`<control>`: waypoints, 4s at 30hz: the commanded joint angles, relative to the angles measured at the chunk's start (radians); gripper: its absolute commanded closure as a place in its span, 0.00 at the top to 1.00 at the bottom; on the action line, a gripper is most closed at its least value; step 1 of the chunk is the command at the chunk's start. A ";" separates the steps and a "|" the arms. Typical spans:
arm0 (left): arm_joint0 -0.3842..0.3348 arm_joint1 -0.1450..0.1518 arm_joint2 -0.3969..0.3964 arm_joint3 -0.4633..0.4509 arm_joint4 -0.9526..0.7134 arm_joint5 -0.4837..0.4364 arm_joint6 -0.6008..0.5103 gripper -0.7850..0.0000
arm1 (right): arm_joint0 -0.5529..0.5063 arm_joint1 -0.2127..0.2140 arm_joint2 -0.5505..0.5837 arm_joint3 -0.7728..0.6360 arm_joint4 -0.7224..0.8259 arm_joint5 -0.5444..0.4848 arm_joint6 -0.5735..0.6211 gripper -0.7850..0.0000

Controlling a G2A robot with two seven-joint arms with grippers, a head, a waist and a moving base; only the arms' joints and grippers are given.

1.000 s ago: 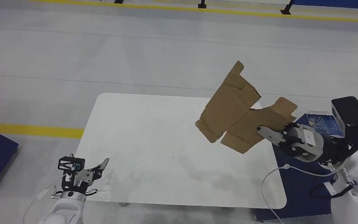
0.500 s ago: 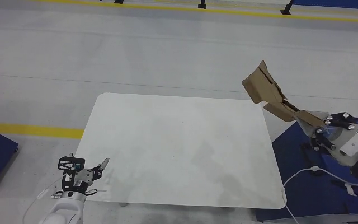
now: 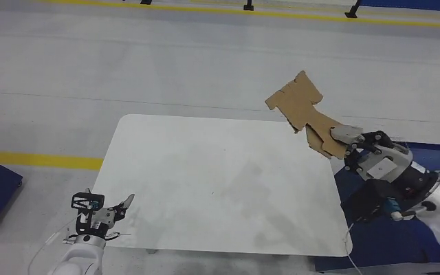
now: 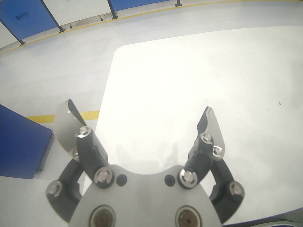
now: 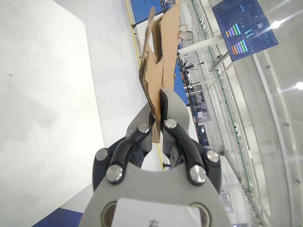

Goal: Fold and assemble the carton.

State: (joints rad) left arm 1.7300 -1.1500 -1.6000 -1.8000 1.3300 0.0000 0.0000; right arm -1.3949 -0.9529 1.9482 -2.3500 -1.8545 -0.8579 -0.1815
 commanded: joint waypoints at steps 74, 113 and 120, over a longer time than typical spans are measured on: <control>0.000 0.000 0.000 0.000 0.000 0.000 0.000 1.00 | -0.012 0.124 -0.609 0.475 3.682 0.883 1.427 0.00; 0.000 0.000 0.000 0.000 0.000 0.000 0.000 1.00 | -0.002 0.043 -0.507 0.602 2.869 0.456 1.473 0.00; 0.000 0.000 0.000 0.000 0.000 0.000 0.000 1.00 | -0.010 0.034 -0.573 0.669 2.489 0.270 1.414 0.00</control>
State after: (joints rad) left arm 1.7300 -1.1500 -1.6000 -1.8000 1.3300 0.0000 0.0000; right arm -1.4088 -0.9174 1.3904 -1.6882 0.6900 -0.5701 1.2521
